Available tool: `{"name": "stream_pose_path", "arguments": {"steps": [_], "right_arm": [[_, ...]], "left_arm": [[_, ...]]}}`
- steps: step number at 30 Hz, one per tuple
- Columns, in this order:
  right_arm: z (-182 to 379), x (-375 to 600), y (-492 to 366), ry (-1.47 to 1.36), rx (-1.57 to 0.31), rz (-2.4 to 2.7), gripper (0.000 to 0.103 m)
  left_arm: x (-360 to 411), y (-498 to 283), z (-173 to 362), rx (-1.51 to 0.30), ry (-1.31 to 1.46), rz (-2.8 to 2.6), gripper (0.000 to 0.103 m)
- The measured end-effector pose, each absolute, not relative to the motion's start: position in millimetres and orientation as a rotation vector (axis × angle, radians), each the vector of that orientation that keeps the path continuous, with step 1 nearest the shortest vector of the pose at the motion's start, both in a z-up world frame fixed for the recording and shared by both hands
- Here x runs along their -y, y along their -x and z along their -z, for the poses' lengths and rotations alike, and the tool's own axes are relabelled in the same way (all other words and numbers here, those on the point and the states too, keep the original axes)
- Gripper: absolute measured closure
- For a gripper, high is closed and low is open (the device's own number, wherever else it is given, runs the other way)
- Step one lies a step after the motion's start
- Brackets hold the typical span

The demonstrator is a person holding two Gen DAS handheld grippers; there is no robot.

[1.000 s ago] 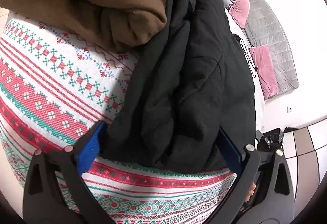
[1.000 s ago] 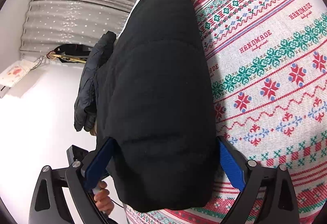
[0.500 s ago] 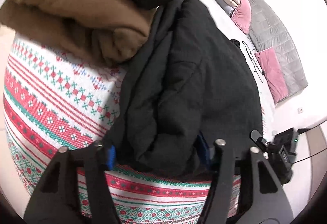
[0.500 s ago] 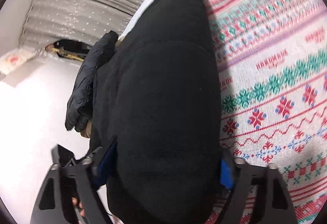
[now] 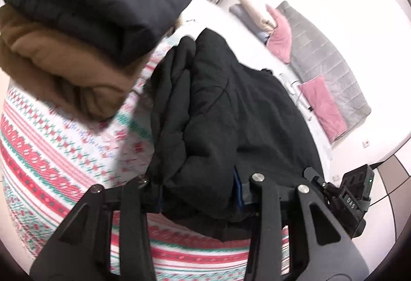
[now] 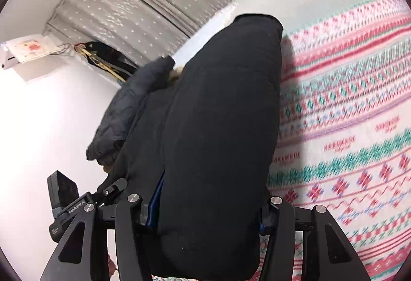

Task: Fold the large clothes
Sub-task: 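Lift the folded black coat with both grippers and carry it away from the stack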

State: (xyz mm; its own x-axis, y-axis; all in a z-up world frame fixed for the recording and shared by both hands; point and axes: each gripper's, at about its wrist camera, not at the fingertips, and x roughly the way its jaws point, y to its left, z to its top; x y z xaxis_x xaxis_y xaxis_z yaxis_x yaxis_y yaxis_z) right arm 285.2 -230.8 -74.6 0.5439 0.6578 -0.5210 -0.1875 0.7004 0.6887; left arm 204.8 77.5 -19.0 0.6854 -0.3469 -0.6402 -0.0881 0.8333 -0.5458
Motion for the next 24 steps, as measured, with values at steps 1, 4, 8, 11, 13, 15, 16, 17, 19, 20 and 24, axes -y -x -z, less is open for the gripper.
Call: {"name": "stream_pose_path", "arguments": {"steps": [1,4,8,11,13,15,16,17,19,20,24], "right_arm": [[70,235,-285,-0.617,-0.842,-0.543,0.050],[55,249,-282,-0.611,-0.793,-0.545,0.050],[31,276,-269,-0.594,-0.719,-0.537,0.051],[20,300,-256,-0.583,-0.684,-0.524,0.051],[15,321,-243,-0.579,-0.660,-0.508,0.051],[12,338,-232,-0.579,-0.644,-0.492,0.051],[11,349,-224,-0.581,-0.636,-0.481,0.051],[11,358,-221,-0.584,-0.632,-0.477,0.051],[10,371,-210,-0.590,-0.622,-0.464,0.051],[10,375,-207,-0.589,-0.619,-0.462,0.051],[32,389,-194,-0.598,-0.643,-0.460,0.051]], "left_arm": [[-77,-207,17,-0.805,0.584,0.162,0.063],[-62,-210,1,-0.759,0.593,0.214,0.063],[-33,-211,-12,-0.752,0.593,0.293,0.063],[-8,-209,-17,-0.750,0.587,0.348,0.063],[11,-204,-18,-0.752,0.566,0.383,0.063],[28,-199,-20,-0.755,0.550,0.409,0.063],[38,-195,-21,-0.761,0.544,0.420,0.063],[47,-188,-19,-0.763,0.540,0.429,0.063],[61,-178,-18,-0.768,0.520,0.437,0.063],[69,-173,-16,-0.772,0.505,0.438,0.063],[91,-152,3,-0.809,0.439,0.411,0.063]]}}
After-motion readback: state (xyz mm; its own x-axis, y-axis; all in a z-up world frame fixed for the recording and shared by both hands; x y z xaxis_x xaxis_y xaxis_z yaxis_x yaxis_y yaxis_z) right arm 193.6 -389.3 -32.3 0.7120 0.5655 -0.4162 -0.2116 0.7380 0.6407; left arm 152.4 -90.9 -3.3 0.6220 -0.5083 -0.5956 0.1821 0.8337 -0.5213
